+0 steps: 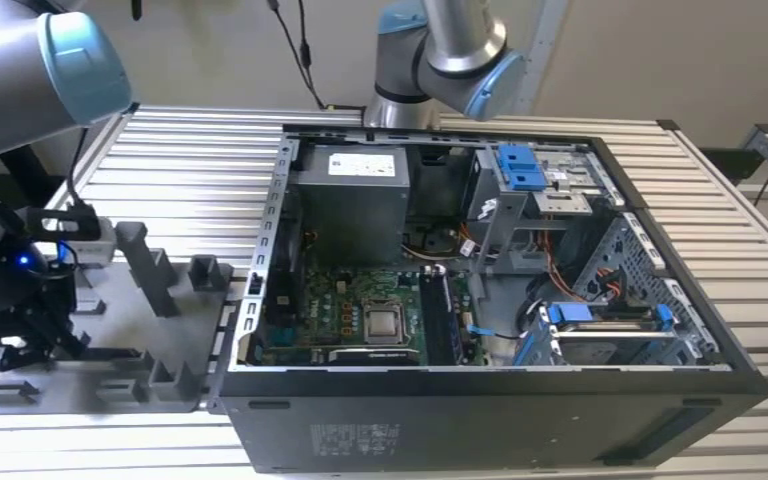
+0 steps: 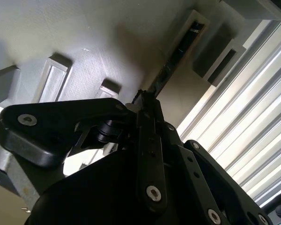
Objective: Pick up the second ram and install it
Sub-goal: 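Pick up the second ram and move it above second insertion slot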
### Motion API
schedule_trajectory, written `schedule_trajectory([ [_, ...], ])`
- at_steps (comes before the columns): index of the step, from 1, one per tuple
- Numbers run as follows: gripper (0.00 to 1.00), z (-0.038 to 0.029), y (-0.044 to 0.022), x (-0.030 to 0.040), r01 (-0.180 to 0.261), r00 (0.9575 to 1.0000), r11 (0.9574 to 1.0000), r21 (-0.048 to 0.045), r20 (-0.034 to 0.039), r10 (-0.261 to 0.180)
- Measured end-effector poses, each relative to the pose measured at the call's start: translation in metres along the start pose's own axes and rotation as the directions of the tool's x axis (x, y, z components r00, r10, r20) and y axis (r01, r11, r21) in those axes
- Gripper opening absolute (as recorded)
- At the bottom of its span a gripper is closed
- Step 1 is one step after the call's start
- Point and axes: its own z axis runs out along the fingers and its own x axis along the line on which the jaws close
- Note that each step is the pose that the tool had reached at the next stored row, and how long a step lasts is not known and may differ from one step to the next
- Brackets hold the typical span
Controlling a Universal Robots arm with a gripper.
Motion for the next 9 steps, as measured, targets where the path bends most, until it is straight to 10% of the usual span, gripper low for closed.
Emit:
schedule_trajectory([
  [9,0.14,-0.0047,-0.0001,0.0,0.0,1.0,1.0,-0.0003,-0.0003,0.0],
])
